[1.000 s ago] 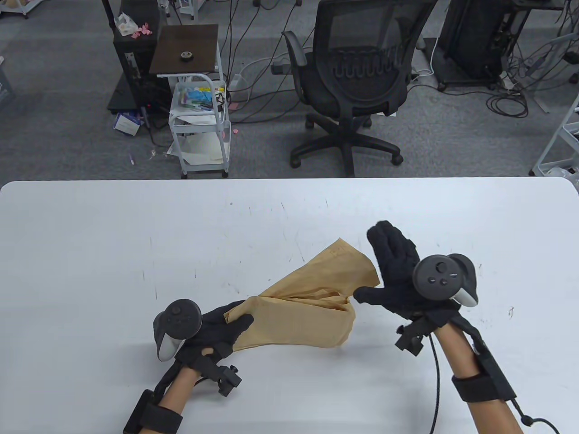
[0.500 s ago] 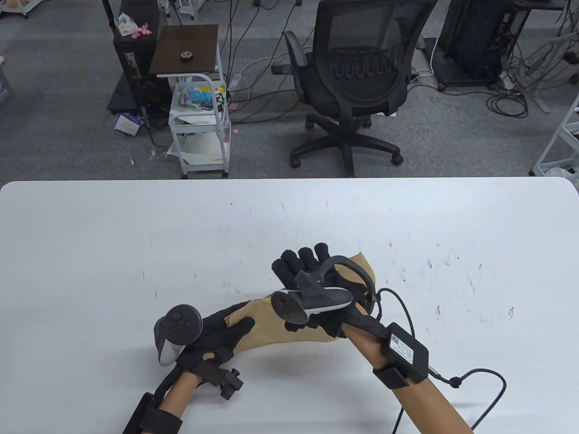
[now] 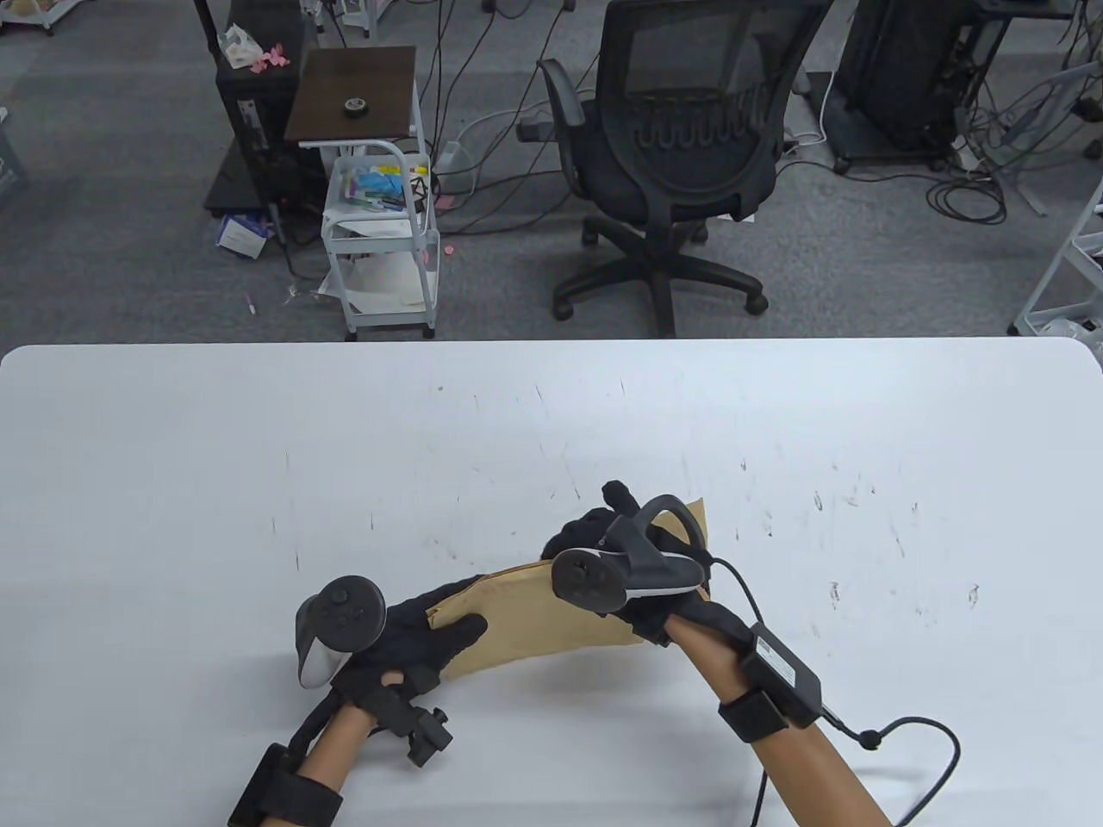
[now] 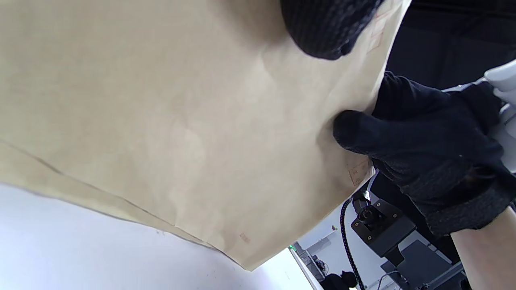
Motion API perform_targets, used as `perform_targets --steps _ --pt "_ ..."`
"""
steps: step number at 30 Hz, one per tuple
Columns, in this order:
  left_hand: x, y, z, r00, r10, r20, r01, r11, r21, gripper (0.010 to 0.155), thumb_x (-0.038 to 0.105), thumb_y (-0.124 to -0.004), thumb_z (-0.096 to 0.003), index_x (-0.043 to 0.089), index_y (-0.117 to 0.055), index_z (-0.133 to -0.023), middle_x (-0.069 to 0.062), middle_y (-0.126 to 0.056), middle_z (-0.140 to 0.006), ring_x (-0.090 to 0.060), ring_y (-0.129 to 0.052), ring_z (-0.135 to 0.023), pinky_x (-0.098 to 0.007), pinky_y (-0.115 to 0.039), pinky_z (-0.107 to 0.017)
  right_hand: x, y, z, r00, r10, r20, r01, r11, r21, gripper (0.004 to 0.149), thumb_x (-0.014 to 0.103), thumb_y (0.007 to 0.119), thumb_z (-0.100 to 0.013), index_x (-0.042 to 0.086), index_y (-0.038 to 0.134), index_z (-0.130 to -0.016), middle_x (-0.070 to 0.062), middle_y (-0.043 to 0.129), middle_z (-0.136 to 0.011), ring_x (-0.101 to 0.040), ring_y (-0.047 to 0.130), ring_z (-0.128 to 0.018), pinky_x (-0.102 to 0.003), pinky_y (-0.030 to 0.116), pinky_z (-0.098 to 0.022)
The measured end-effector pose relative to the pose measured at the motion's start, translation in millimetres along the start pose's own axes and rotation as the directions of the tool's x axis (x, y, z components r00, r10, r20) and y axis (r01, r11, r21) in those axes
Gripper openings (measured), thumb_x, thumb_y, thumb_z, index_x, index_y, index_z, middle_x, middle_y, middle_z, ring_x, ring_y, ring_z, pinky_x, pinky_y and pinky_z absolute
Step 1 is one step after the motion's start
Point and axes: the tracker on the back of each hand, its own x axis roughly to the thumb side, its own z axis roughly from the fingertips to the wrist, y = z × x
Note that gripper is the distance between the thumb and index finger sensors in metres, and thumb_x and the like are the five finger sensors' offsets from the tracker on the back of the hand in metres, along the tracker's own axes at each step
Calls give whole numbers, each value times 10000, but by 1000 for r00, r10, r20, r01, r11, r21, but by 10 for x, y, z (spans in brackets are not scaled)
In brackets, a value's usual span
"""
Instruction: Push scattered envelopes inward from both sides into a neat stack
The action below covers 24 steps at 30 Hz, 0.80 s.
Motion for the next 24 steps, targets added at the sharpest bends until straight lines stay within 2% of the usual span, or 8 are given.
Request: perform_targets --steps 3,8,9,12,16,18,21,24 --pt "-10 8 -3 1000 0 -15 1 1000 25 444 358 -773 -470 334 -775 -913 3 -947 -860 -350 -916 -834 -632 -663 -688 -202 -120 184 997 -12 -73 10 999 -32 931 586 677 -365 73 424 -1099 -246 569 -1150 -518 619 -994 -796 369 -674" --pt "6 4 -1 1000 -14 -3 14 1000 20 454 361 -772 -469 331 -767 -922 -2 -940 -870 -361 -907 -841 -640 -654 -690 -1046 15 721 873 -445 -201 423 895 -143 1175 678 617 -347 -93 116 -1079 -421 208 -1139 -691 376 -976 -816 355 -630" --pt "6 8 -1 1000 -21 3 21 1000 16 454 363 -770 -471 331 -765 -924 -1 -936 -873 -356 -907 -843 -639 -653 -692 -1207 208 900 712 -680 -177 659 734 -164 1212 671 636 -349 -108 35 -1057 -447 109 -1113 -730 296 -957 -824 322 -626" --pt "4 2 -12 1000 -19 -5 19 1000 22 455 365 -768 -474 328 -761 -927 -5 -934 -873 -362 -899 -849 -644 -647 -694 -1399 643 1141 374 -909 -182 892 406 -197 1277 635 710 -344 -53 -160 -976 -397 -117 -1062 -751 81 -934 -844 196 -624" --pt "20 7 -13 999 -37 9 37 999 1 466 374 -766 -474 329 -750 -937 -14 -922 -886 -366 -886 -863 -650 -638 -698 -1452 1095 1233 143 -965 -222 959 190 -209 1297 616 757 -329 -20 -179 -964 -352 -126 -1074 -737 16 -930 -850 160 -613" --pt "13 -6 -16 1000 -16 22 17 999 -46 507 396 -767 -475 324 -709 -974 -37 -878 -940 -384 -852 -894 -665 -620 -701 -1346 1094 1143 129 -970 -205 980 157 -126 1300 627 756 -328 -10 -176 -972 -319 -75 -1114 -714 18 -948 -844 138 -609" --pt "18 -55 -33 999 20 45 -15 993 -114 637 458 -771 -469 297 -583 -1055 -68 -769 -1033 -416 -771 -956 -697 -571 -717 -1098 997 956 210 -970 -126 973 220 -72 1290 666 717 -323 -24 -148 -988 -316 -1 -1137 -694 82 -967 -831 166 -607" --pt "26 -72 -19 997 43 62 -34 989 -144 633 444 -768 -475 302 -560 -1056 -66 -746 -1048 -420 -757 -968 -708 -560 -717 -859 967 798 141 -988 -60 987 146 -75 1278 646 735 -327 -30 -117 -998 -328 32 -1134 -691 87 -963 -827 159 -598"
